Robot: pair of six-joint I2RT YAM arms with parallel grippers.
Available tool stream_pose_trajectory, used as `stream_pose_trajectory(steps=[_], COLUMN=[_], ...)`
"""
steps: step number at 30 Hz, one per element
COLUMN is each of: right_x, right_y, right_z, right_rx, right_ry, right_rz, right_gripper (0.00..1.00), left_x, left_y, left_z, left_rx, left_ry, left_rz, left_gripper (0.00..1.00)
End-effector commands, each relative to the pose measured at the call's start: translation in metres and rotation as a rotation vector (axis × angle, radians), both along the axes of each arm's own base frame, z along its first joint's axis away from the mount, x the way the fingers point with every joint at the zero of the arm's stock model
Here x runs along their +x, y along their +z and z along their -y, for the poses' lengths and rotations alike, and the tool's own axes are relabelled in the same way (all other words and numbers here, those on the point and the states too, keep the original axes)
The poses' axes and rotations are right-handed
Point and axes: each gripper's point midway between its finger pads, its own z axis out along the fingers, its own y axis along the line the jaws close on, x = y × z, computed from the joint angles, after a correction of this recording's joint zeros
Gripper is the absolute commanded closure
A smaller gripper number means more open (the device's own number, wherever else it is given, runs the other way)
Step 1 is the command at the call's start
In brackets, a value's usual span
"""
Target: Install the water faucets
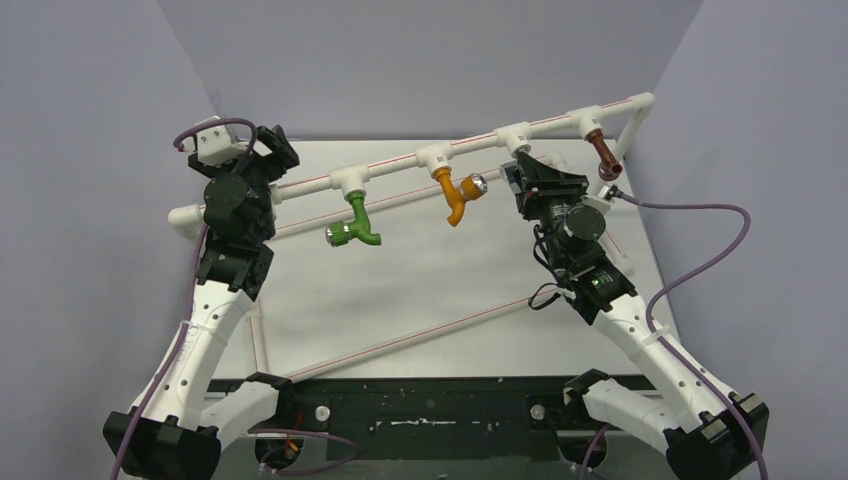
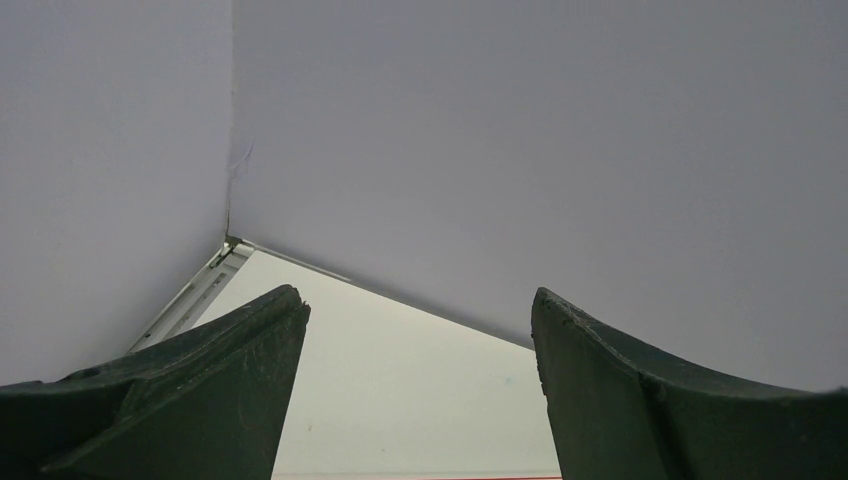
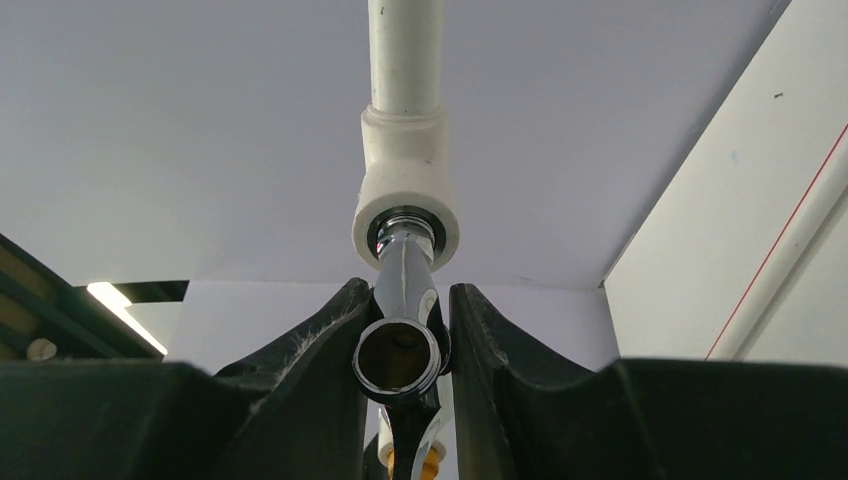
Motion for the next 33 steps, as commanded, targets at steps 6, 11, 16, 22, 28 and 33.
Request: stream_pose_trajectory(steps=[6,11,16,22,28,33], right_x=[-0.023,-0.021,-0.018,-0.020,-0.030,-0.046], right_y=[0.085,0.071,0.052,0.030,0.015,0.003], right_z=[0.014,0.013,0.008,0.004,0.008,0.029], right_rx=[0.281,0.252,0.207,0.148,0.066,-0.074], right_ry=[0.015,0.011,0.018,0.040,0.039,-0.017], right_rz=[0.204,0.170,0.117,0.048,-0.010,-0.044], right_gripper=[1.00,0.91,0.69,0.45,0.32,0.24], left_x=[-0.013,-0.012,-0.012,-0.012,-0.012,-0.013], left_y=[-0.137,-0.138,-0.138,-0.138,-0.139,-0.139], left_z=[0.005,0.004,0.004,0.004,0.004,0.003], left_rx=[0.110,0.109,0.108,0.108,0.108,0.108], left_ry=[-0.020,-0.018,-0.019,-0.020,-0.017,-0.017], left_rz=[-0.455,-0.458,-0.458,-0.461,-0.461,-0.461], left_gripper=[0.20,0.20,0.20,0.20,0.20,0.20])
